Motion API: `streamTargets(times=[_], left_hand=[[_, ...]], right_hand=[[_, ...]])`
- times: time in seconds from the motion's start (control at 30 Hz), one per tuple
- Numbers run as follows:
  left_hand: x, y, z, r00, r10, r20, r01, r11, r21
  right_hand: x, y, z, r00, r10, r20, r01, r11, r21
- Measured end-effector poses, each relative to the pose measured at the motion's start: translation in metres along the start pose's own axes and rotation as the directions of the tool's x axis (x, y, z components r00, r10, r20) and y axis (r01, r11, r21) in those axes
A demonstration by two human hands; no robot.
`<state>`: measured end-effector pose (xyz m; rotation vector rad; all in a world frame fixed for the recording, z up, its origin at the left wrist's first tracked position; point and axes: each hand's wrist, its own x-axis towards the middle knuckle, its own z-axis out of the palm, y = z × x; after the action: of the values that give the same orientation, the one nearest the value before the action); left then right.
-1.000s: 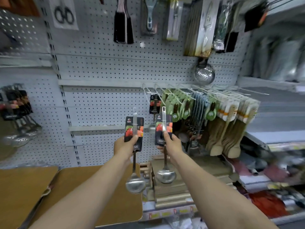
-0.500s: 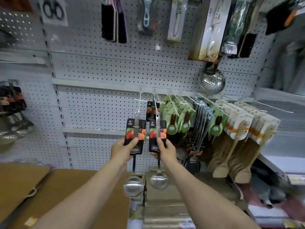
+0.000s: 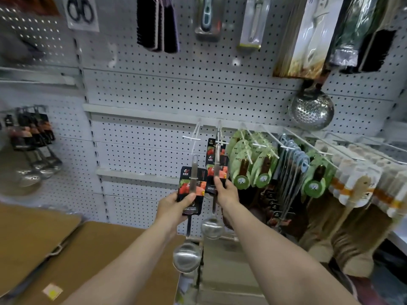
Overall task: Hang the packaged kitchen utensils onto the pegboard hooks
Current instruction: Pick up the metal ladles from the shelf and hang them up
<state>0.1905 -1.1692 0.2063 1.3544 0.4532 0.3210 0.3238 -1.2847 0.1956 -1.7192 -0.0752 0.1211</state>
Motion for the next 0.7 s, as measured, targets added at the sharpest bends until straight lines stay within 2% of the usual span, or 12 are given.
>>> streamTargets(times=[0.33, 0.47, 0.57, 0.7], left_hand=[[0.027, -0.006, 0.002, 0.999, -0.006, 0.053, 0.006, 1.000, -0.002], [0.028, -0.007, 0.003, 0.999, -0.003, 0.047, 0.004, 1.000, -0.018], [0.023, -0.008, 0.006, 0.999, -0.003, 0.036, 0.004, 0.999, -0.044], [0.014, -0.005, 0.014, 1.000, 0.004, 0.026, -0.003, 0.998, -0.069]], right_hand=[[0.039, -0.012, 0.015, 0.991, 0.132, -0.028, -0.127, 0.984, 0.128], [0.041, -0.014, 0.017, 0.989, 0.149, -0.010, -0.148, 0.985, 0.085], [0.073, 0.023, 0.020, 0.986, 0.166, 0.032, -0.168, 0.984, 0.056], [0.029, -0.003, 0.011, 0.978, 0.197, 0.066, -0.199, 0.980, 0.028]])
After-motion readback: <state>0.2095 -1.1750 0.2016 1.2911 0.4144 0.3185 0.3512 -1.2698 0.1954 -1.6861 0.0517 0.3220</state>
